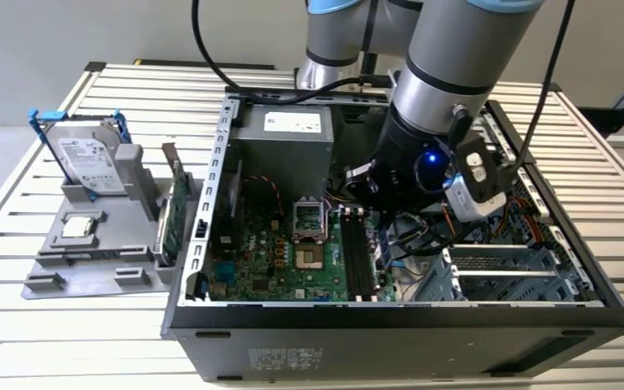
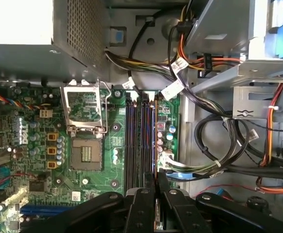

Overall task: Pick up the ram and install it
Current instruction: 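Insert the ram into the slot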

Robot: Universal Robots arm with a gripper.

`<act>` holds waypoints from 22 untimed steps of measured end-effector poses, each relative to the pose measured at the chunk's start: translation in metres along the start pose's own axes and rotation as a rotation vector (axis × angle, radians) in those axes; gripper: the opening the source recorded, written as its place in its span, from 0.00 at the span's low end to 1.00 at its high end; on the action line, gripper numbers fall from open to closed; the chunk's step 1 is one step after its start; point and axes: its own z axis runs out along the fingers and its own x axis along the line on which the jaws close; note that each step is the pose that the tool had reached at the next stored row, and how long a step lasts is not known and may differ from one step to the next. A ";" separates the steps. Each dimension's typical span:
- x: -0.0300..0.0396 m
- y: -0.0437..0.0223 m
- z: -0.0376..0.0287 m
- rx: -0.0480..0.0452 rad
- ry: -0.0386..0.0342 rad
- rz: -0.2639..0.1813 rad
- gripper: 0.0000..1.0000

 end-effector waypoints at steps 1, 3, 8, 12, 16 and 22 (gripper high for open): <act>0.0000 0.0000 0.0009 0.0000 0.0000 0.000 0.00; -0.0001 -0.0001 0.0032 0.0001 0.0000 0.000 0.00; -0.0003 -0.0002 0.0105 0.0008 0.0000 0.000 0.00; -0.0005 -0.0002 0.0163 0.0014 0.0000 0.000 0.00; -0.0006 -0.0003 0.0202 0.0024 0.0000 0.000 0.00; -0.0008 -0.0004 0.0259 0.0036 0.0000 0.000 0.00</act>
